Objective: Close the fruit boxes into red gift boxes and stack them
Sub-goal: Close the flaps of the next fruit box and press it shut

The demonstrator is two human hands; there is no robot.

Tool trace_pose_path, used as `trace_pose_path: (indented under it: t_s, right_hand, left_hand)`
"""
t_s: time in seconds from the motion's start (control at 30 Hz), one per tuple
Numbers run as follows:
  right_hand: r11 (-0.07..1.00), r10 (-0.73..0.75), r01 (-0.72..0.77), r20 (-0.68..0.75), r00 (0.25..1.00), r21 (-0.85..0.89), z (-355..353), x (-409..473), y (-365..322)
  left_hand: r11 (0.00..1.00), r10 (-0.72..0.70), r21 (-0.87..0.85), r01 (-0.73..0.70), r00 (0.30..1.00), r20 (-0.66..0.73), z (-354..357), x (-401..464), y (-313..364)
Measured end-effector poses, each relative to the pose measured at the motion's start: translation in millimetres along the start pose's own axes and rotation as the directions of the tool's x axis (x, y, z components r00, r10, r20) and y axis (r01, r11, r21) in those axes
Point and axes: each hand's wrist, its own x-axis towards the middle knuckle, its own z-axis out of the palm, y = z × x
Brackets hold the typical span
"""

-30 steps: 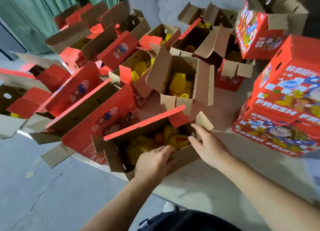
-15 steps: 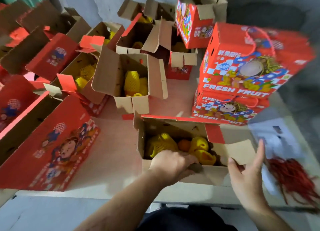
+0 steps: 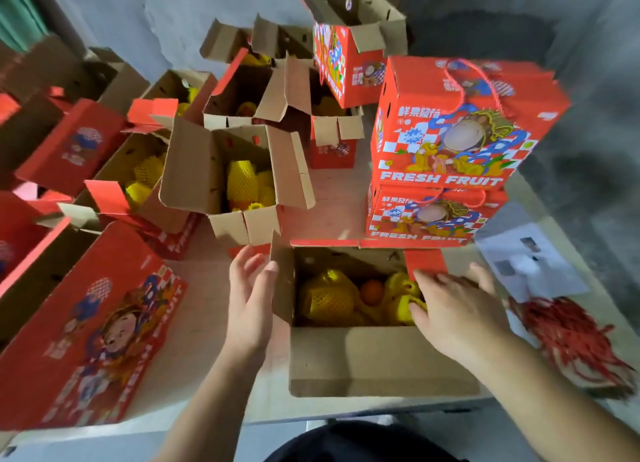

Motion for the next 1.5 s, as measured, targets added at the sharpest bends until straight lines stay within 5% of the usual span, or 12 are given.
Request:
trace_pose_path:
  t_s: [0.07,0.3,0.37,0.47,0.6,0.7,0.8,0.9,1.03,1.1,1.27,1.5]
  right_hand:
    - [1.0,-0.014,0.013,0.045,0.999,0.024,-8,20,-6]
    - [0.964,0.037,-0.046,0.041,0.998,0.261,10,68,-1]
    - [0.964,-0.004,-0.038,0.159,0.987,0.263,32,72,4]
    - [0.965,-0.03,-0.009,0.144,0.989,0.264,53,67,6]
    - [0.971,-0.046,-0.002,0.197,0.979,0.237,54,55,3]
    - [0.856,-0.047,0.004,0.07,0.996,0.516,28,48,19]
    - [0.839,0.25,-0.143,-0.138,0.958,0.525,17,23,55]
    - [0.6,0.414,-0.477,0.261,0.872,0.642,15,-1,73]
    - [0.302,0.137,-0.366,0.34,0.93,0.88,4,-7,54]
    - [0.331,0.04,-0.32,0.325,0.945,0.888,6,-3,42]
    - [0.772,0.111,-0.155,0.11,0.988,0.616,41,16,25]
    - [0.525,0.343,-0.133,-0.066,0.937,0.841,71,22,17]
  left_hand:
    - [0.996,-0.002,-0.089,0.017,0.986,0.165,3,-2,-3]
    - [0.919,0.008,0.367,-0.146,0.936,0.353,13,-1,-17]
    - [0.76,-0.025,0.605,-0.238,0.919,0.394,18,9,-15]
    - [0.314,-0.013,0.885,-0.344,0.93,0.367,33,24,-10]
    - [0.162,0.082,0.898,-0.41,0.912,0.402,45,37,-7]
    - [0.224,0.067,0.849,-0.479,0.876,0.477,40,32,-16]
    - [0.268,0.093,0.877,-0.399,0.917,0.389,41,32,-22]
    - [0.292,0.166,0.903,-0.316,0.946,0.278,56,44,-19]
    - [0.468,0.203,0.854,-0.226,0.968,0.144,63,47,-21]
    - [0.54,0.24,0.806,-0.244,0.962,0.131,63,44,-23]
    - [0.592,0.258,0.732,-0.338,0.94,0.225,59,46,-21]
    - [0.585,0.668,0.541,-0.604,0.737,0.1,55,35,-26]
